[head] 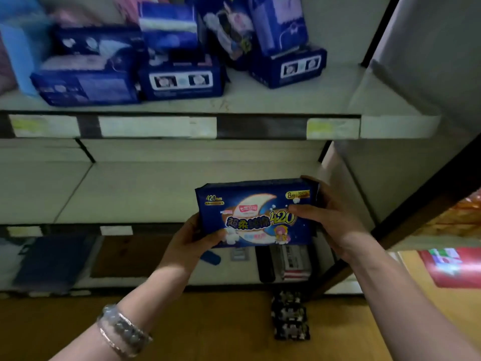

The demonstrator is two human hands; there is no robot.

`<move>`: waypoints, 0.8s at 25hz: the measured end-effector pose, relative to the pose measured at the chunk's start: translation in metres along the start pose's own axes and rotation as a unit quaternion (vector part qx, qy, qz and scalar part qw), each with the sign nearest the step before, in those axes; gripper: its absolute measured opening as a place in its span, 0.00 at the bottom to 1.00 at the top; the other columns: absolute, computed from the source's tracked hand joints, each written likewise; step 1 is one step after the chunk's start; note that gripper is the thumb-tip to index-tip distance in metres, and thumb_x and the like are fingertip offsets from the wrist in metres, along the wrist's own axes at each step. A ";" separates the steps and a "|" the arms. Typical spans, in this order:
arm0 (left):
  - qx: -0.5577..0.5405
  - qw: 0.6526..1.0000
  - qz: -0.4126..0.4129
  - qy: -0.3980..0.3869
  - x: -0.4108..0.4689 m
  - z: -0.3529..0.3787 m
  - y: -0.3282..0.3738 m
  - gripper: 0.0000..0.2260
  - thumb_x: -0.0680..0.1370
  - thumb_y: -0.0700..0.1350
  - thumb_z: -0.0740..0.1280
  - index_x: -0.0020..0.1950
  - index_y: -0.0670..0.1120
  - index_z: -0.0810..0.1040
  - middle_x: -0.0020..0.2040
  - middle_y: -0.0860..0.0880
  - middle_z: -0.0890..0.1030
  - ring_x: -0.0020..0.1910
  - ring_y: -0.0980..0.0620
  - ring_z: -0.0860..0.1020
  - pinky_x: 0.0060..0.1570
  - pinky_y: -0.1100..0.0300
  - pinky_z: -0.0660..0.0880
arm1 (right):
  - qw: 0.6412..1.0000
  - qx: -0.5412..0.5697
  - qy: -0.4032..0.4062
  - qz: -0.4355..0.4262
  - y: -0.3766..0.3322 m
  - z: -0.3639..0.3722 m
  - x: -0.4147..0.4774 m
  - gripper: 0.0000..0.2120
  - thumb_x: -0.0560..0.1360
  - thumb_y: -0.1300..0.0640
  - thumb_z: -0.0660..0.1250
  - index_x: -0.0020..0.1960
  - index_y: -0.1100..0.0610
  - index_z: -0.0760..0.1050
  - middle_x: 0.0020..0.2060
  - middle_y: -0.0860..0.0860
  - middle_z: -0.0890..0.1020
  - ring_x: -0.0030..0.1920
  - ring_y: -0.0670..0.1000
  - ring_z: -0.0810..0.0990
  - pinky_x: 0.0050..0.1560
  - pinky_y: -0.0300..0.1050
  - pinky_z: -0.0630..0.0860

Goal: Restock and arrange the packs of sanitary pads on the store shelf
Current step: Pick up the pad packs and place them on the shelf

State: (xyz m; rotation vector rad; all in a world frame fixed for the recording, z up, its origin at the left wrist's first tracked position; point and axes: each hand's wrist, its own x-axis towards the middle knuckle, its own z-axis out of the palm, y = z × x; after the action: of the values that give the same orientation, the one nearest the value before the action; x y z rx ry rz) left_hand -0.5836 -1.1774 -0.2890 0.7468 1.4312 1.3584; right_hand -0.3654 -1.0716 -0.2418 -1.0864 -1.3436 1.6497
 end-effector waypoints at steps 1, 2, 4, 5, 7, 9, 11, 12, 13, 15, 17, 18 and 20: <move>0.015 1.000 -0.001 -0.011 0.008 0.000 -0.014 0.17 0.68 0.41 0.73 0.56 0.50 0.77 0.47 0.51 0.84 0.44 0.54 0.82 0.41 0.62 0.78 | 1.000 0.004 -0.002 0.005 0.013 -0.003 0.006 0.25 0.60 0.65 0.71 0.54 0.50 0.73 0.39 0.45 0.85 0.41 0.45 0.84 0.37 0.37 0.79; 0.028 0.999 -0.003 -0.022 0.015 -0.001 -0.027 0.19 0.68 0.42 0.73 0.57 0.49 0.76 0.50 0.50 0.84 0.47 0.53 0.82 0.44 0.61 0.77 | 1.000 0.011 -0.003 0.008 0.025 -0.005 0.011 0.24 0.59 0.65 0.70 0.53 0.50 0.73 0.40 0.46 0.85 0.41 0.45 0.84 0.37 0.37 0.79; 0.055 0.998 -0.004 -0.029 0.032 -0.002 -0.065 0.20 0.67 0.43 0.74 0.58 0.48 0.76 0.53 0.47 0.82 0.51 0.51 0.80 0.47 0.61 0.74 | 1.000 0.020 0.004 0.012 0.065 -0.014 0.022 0.24 0.60 0.66 0.70 0.54 0.51 0.73 0.42 0.48 0.84 0.41 0.45 0.83 0.39 0.38 0.80; 0.069 0.997 -0.007 -0.025 0.042 -0.003 -0.089 0.20 0.67 0.44 0.74 0.57 0.49 0.76 0.53 0.47 0.82 0.51 0.50 0.79 0.47 0.61 0.73 | 1.000 0.017 0.004 0.017 0.088 -0.018 0.028 0.24 0.61 0.66 0.70 0.55 0.51 0.72 0.44 0.48 0.83 0.42 0.46 0.83 0.41 0.39 0.80; 0.083 0.996 -0.017 -0.019 0.058 -0.004 -0.144 0.20 0.68 0.44 0.74 0.58 0.49 0.76 0.54 0.47 0.81 0.52 0.50 0.78 0.49 0.57 0.73 | 0.999 0.002 -0.001 0.032 0.145 -0.029 0.041 0.28 0.59 0.65 0.73 0.56 0.50 0.72 0.48 0.50 0.82 0.46 0.48 0.83 0.46 0.43 0.81; 0.090 0.995 -0.034 -0.020 0.071 -0.006 -0.199 0.19 0.70 0.41 0.73 0.60 0.48 0.75 0.54 0.48 0.81 0.55 0.49 0.78 0.59 0.49 0.73 | 0.998 -0.018 0.000 0.056 0.204 -0.041 0.054 0.32 0.56 0.64 0.77 0.56 0.49 0.72 0.51 0.52 0.81 0.50 0.52 0.82 0.49 0.48 0.80; 0.084 0.995 -0.058 -0.018 0.083 -0.008 -0.252 0.18 0.72 0.41 0.71 0.60 0.49 0.75 0.55 0.49 0.81 0.56 0.49 0.78 0.63 0.47 0.71 | 0.996 -0.026 0.015 0.087 0.263 -0.050 0.066 0.33 0.57 0.65 0.76 0.59 0.50 0.71 0.54 0.54 0.80 0.53 0.54 0.81 0.49 0.49 0.79; 0.072 0.995 -0.075 -0.008 0.089 -0.009 -0.279 0.17 0.71 0.43 0.71 0.59 0.51 0.76 0.56 0.49 0.81 0.57 0.48 0.77 0.63 0.47 0.71 | 0.994 -0.025 0.024 0.103 0.294 -0.054 0.072 0.32 0.60 0.67 0.75 0.60 0.52 0.71 0.54 0.55 0.80 0.52 0.55 0.81 0.48 0.48 0.79; 0.058 0.994 -0.094 0.002 0.096 -0.009 -0.306 0.15 0.70 0.45 0.72 0.55 0.54 0.77 0.57 0.48 0.80 0.58 0.48 0.77 0.62 0.47 0.71 | 0.992 -0.028 0.031 0.120 0.323 -0.058 0.078 0.32 0.62 0.70 0.73 0.62 0.55 0.70 0.54 0.55 0.80 0.52 0.55 0.81 0.46 0.47 0.79; 0.054 0.989 -0.135 0.005 0.110 -0.011 -0.352 0.10 0.72 0.46 0.70 0.51 0.56 0.76 0.58 0.46 0.79 0.58 0.46 0.76 0.61 0.48 0.71 | 0.988 -0.046 0.038 0.143 0.377 -0.062 0.090 0.31 0.63 0.74 0.71 0.63 0.59 0.69 0.54 0.57 0.80 0.52 0.56 0.80 0.46 0.45 0.78; 0.076 0.983 -0.167 -0.002 0.119 -0.016 -0.395 0.10 0.75 0.44 0.67 0.55 0.54 0.76 0.58 0.45 0.79 0.57 0.45 0.76 0.61 0.46 0.71 | 0.985 -0.074 0.027 0.156 0.423 -0.066 0.101 0.30 0.63 0.76 0.71 0.61 0.59 0.69 0.54 0.56 0.78 0.49 0.53 0.79 0.44 0.41 0.78; 0.097 0.979 -0.177 -0.004 0.123 -0.019 -0.413 0.11 0.76 0.44 0.66 0.58 0.52 0.75 0.57 0.46 0.79 0.55 0.46 0.77 0.60 0.48 0.72 | 0.982 -0.091 0.016 0.164 0.443 -0.068 0.107 0.31 0.63 0.76 0.71 0.61 0.58 0.69 0.55 0.56 0.77 0.49 0.51 0.78 0.43 0.40 0.78; 0.122 0.975 -0.187 -0.015 0.131 -0.021 -0.444 0.09 0.77 0.41 0.65 0.57 0.49 0.74 0.53 0.48 0.79 0.51 0.50 0.77 0.52 0.55 0.74 | 0.973 -0.139 -0.014 0.184 0.483 -0.073 0.120 0.34 0.63 0.74 0.74 0.64 0.57 0.67 0.57 0.54 0.75 0.53 0.51 0.76 0.49 0.43 0.77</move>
State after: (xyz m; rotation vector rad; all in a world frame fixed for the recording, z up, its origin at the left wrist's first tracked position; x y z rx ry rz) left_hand -0.5613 -1.1461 -0.7506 0.6089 1.6367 0.8904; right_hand -0.3568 -1.0242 -0.7424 -1.5598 -1.4891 1.7757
